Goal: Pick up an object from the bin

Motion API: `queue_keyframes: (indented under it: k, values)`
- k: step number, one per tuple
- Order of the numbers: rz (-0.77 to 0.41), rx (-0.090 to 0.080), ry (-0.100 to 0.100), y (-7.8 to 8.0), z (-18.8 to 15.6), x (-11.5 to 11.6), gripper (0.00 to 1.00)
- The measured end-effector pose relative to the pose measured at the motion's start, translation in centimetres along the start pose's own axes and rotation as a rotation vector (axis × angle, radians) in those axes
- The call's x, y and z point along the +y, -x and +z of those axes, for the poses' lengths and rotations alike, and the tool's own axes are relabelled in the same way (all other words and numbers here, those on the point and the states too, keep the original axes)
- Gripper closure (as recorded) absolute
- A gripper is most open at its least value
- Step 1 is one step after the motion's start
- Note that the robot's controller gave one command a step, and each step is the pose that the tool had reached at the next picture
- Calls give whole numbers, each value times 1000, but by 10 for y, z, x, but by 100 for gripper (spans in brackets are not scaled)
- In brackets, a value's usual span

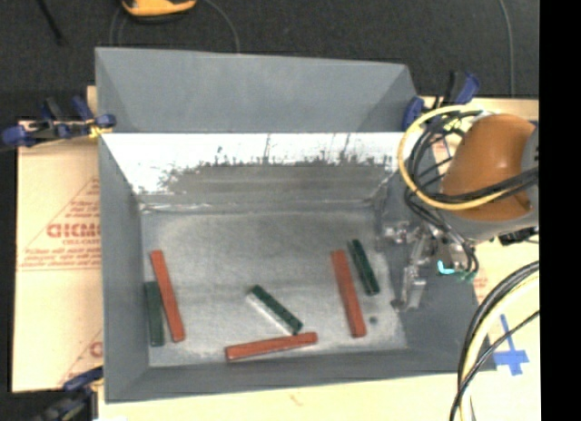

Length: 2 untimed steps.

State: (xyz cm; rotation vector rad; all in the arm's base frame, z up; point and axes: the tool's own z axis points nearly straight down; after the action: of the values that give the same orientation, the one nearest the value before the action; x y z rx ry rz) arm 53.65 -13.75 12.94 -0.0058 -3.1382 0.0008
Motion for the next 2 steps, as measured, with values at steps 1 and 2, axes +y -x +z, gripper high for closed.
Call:
queue_keyframes:
  k: [1,2]
  values:
    - [-1,-3,-1,1,-2,0,0]
    - [-54,-5,-1,-14,13,-1,100]
